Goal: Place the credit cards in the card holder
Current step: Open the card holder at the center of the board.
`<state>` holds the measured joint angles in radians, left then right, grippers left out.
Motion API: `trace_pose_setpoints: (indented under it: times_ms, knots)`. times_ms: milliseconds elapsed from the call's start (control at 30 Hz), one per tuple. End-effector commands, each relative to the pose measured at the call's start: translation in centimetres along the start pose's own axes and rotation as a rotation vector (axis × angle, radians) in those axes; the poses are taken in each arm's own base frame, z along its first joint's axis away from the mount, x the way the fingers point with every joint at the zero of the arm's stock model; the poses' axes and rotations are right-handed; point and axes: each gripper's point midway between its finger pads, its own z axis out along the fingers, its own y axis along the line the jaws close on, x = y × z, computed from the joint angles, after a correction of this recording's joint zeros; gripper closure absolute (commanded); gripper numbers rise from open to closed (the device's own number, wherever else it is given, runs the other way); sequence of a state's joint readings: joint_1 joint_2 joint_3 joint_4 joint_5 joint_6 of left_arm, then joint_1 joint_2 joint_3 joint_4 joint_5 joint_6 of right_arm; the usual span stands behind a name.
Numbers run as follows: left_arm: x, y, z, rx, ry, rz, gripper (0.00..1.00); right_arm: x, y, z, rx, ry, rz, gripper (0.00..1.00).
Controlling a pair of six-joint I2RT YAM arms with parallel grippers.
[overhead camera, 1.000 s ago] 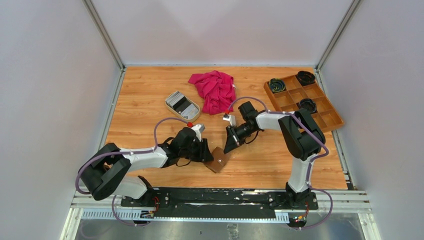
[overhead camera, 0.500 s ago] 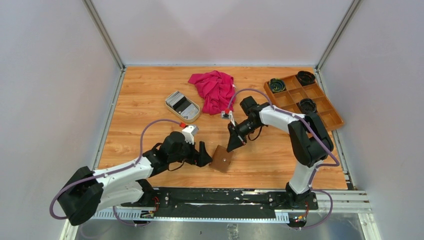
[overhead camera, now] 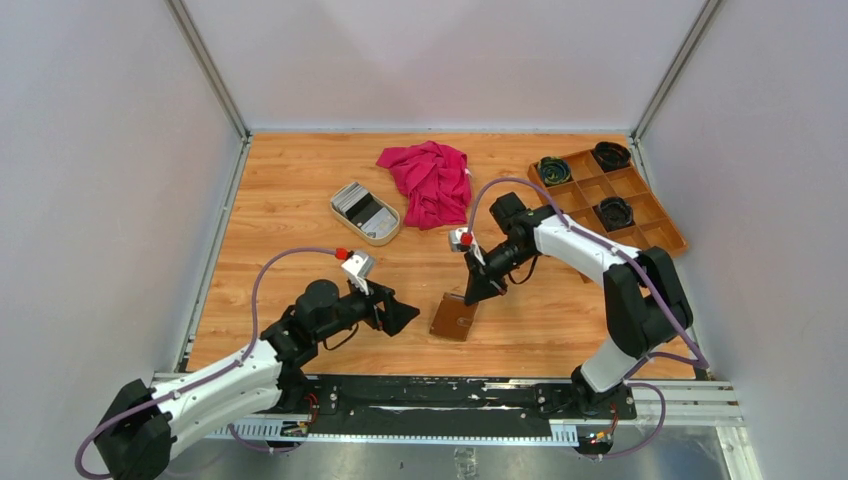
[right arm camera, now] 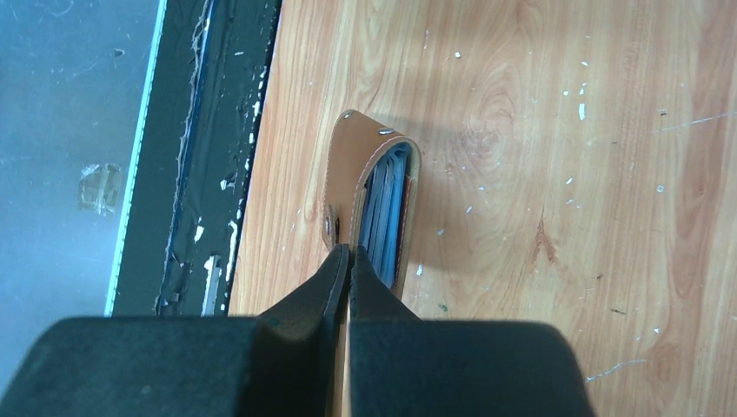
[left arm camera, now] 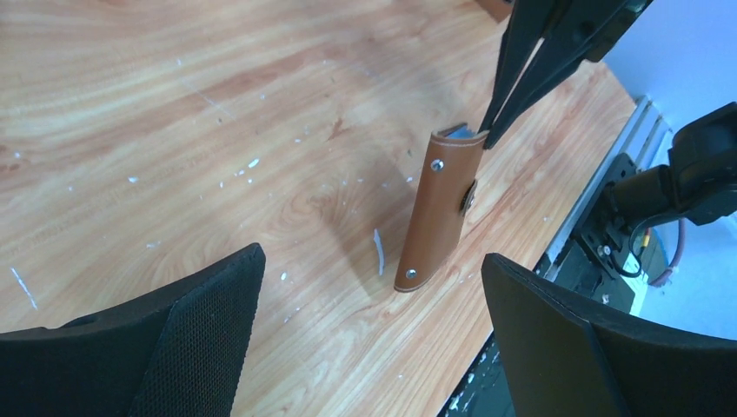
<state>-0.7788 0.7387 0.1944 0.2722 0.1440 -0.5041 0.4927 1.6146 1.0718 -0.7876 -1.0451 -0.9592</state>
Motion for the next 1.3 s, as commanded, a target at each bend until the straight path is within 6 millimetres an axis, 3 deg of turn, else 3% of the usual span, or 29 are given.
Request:
trace_pose_setpoints:
  times_ms: [0,267,533,1000,1100,1267]
  knots:
    - [-1.3,-0.8,-0.4,0.054,-0.09,0.063,0.0,0.7,1.2,-0.3,-0.036,0.014,-0.065,1.0]
    - [-0.1,-3.1,0.0,0.215,-0.047,0.11,0.0,0.5,1.9,-0.6,-0.048,0.011,-0.113,1.0]
    - [0.5,-3.8,1.3,0.281,-0.023,0.214,0.0,0.5,2.2,-0.7,-0.059,0.01,-0.132,1.0]
    - [2.6,-7.6,6.9,0.435,0.087,0.151,0.0,0.1,2.7,-0.8,-0.07,-0.004,-0.151,1.0]
    - [3.6,-7.9,7.9,0.44,0.13,0.127,0.05,0.0,2.7,-0.9,-0.068,-0.005,-0.149,1.0]
    - [4.5,-8.5,8.8,0.471,0.169,0.09,0.31,0.0,2.7,-0.9,-0.068,-0.006,-0.151,1.0]
